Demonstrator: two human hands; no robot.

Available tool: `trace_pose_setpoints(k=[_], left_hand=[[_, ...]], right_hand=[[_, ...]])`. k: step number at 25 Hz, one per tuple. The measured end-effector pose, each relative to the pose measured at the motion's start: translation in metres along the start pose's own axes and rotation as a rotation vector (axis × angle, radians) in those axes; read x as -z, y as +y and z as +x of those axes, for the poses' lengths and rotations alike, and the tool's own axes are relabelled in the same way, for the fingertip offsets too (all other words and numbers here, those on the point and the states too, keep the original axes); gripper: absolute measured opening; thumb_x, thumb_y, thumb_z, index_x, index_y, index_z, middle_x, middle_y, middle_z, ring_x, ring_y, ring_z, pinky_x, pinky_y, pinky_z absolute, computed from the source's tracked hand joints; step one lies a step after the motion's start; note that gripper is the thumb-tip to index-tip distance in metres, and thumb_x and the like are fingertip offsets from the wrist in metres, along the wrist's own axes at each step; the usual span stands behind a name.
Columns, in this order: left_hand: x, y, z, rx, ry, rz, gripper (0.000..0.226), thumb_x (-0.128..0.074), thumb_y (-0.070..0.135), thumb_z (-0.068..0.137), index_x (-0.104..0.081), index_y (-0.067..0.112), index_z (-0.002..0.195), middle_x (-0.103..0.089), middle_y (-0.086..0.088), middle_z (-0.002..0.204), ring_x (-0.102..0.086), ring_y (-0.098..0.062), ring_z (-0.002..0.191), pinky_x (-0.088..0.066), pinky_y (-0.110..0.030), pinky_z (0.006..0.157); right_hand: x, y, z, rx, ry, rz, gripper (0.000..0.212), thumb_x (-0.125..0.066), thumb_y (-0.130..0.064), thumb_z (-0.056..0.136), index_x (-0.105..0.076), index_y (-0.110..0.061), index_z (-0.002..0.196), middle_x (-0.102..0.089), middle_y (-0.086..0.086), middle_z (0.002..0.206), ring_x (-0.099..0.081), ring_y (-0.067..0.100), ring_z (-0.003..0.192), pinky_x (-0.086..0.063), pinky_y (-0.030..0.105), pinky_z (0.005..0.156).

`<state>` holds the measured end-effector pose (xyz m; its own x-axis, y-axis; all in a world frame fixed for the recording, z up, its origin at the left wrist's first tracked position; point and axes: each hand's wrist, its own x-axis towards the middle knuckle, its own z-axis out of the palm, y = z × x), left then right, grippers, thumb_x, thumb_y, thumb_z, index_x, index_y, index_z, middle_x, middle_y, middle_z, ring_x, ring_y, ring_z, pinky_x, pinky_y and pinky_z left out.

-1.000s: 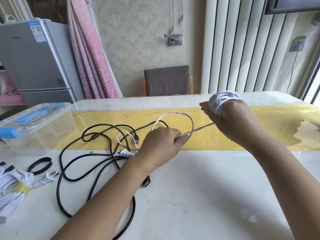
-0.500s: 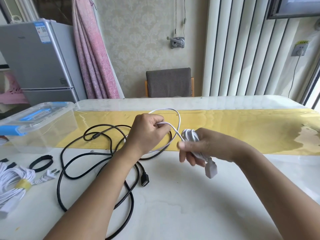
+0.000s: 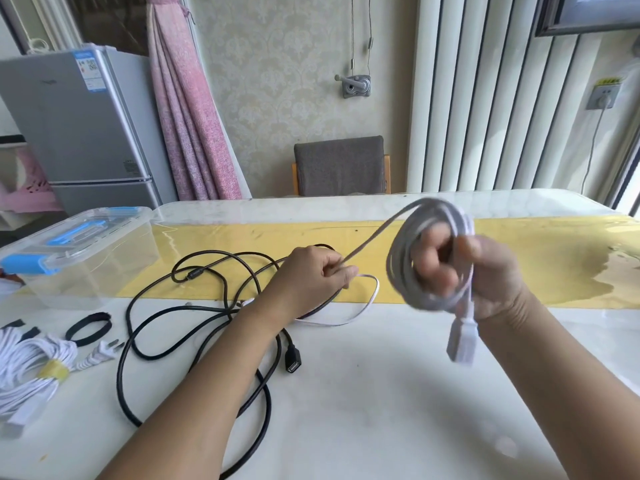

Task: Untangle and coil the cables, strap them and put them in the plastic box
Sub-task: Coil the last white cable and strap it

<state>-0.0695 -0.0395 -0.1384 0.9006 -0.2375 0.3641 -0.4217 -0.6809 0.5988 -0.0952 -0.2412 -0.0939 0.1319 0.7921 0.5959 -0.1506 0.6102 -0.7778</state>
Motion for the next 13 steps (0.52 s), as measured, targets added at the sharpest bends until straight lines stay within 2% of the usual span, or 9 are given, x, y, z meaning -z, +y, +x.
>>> trace_pose_setpoints(k=[1,3,4,5,7,8,10,12,13], left_hand=[[-0.002,0.001,0.000,0.006,-0.050,0.022,0.027,-0.065,0.031,0.087,-0.065,0.020,0.062,-0.049,0.006,0.050,-0.041,-0.007,0.049,-0.035,-0.028,0.055],[-0.007,0.003,-0.001,0.015,-0.121,0.025,0.016,-0.064,0.026,0.087,-0.067,0.020,0.073,-0.058,0.007,0.062,-0.049,-0.005,0.059,-0.040,-0.027,0.062],[-0.009,0.002,-0.001,0.007,-0.137,0.039,0.010,-0.063,0.023,0.088,-0.067,0.020,0.079,-0.060,0.010,0.069,-0.052,-0.004,0.066,-0.042,-0.026,0.067],[-0.009,0.001,-0.001,-0.006,-0.140,0.073,0.008,-0.061,0.020,0.089,-0.067,0.022,0.084,-0.061,0.013,0.075,-0.054,-0.004,0.073,-0.042,-0.025,0.071],[-0.008,-0.002,0.000,0.003,-0.135,0.122,0.010,-0.058,0.019,0.091,-0.065,0.024,0.086,-0.061,0.015,0.079,-0.054,-0.005,0.078,-0.041,-0.022,0.072],[-0.006,-0.003,0.000,0.022,-0.135,0.123,0.012,-0.057,0.021,0.092,-0.064,0.024,0.083,-0.059,0.015,0.074,-0.053,-0.006,0.073,-0.040,-0.022,0.068],[-0.003,-0.005,0.000,0.035,-0.137,0.118,0.022,-0.053,0.029,0.095,-0.061,0.021,0.077,-0.056,0.010,0.065,-0.049,-0.008,0.061,-0.039,-0.028,0.061],[0.001,-0.004,-0.001,0.009,-0.118,0.099,0.028,-0.048,0.033,0.098,-0.063,0.017,0.080,-0.058,0.004,0.066,-0.053,-0.014,0.060,-0.044,-0.032,0.063],[0.003,-0.002,-0.001,-0.011,-0.087,0.070,0.029,-0.048,0.035,0.098,-0.064,0.015,0.083,-0.062,-0.001,0.069,-0.056,-0.017,0.063,-0.046,-0.034,0.065]], right_hand=[[0.003,-0.006,-0.003,0.098,0.124,0.002,0.027,-0.045,-0.010,0.095,-0.060,-0.001,0.115,-0.067,0.010,0.113,-0.067,0.015,0.093,-0.052,0.023,0.081],[0.006,-0.018,-0.008,0.257,0.399,0.002,0.027,-0.050,-0.005,0.089,-0.064,-0.002,0.111,-0.065,0.012,0.118,-0.066,0.016,0.103,-0.051,0.022,0.086],[0.006,-0.021,-0.010,0.328,0.495,0.082,0.029,-0.051,-0.001,0.086,-0.066,-0.001,0.111,-0.064,0.014,0.121,-0.064,0.019,0.109,-0.051,0.024,0.090],[0.005,-0.023,-0.010,0.404,0.600,0.138,0.031,-0.050,0.002,0.083,-0.068,0.000,0.109,-0.064,0.015,0.122,-0.062,0.023,0.113,-0.050,0.026,0.094],[0.004,-0.025,-0.009,0.532,0.852,0.070,0.034,-0.045,0.002,0.083,-0.074,-0.004,0.100,-0.066,0.011,0.119,-0.060,0.024,0.115,-0.048,0.027,0.098],[0.003,-0.026,-0.008,0.551,0.959,-0.032,0.037,-0.041,0.003,0.086,-0.075,-0.006,0.097,-0.068,0.008,0.117,-0.061,0.023,0.115,-0.047,0.026,0.098],[0.001,-0.031,-0.008,0.477,1.094,-0.327,0.038,-0.039,0.006,0.089,-0.073,-0.008,0.100,-0.069,0.002,0.114,-0.062,0.017,0.112,-0.049,0.023,0.095],[0.003,-0.035,-0.015,0.284,1.224,-0.871,0.031,-0.047,0.004,0.089,-0.070,-0.010,0.103,-0.071,-0.006,0.109,-0.064,0.009,0.094,-0.049,0.019,0.080],[0.008,-0.035,-0.021,0.189,1.301,-1.258,0.025,-0.049,0.000,0.089,-0.070,-0.009,0.099,-0.072,-0.007,0.105,-0.062,0.008,0.081,-0.046,0.018,0.071]])
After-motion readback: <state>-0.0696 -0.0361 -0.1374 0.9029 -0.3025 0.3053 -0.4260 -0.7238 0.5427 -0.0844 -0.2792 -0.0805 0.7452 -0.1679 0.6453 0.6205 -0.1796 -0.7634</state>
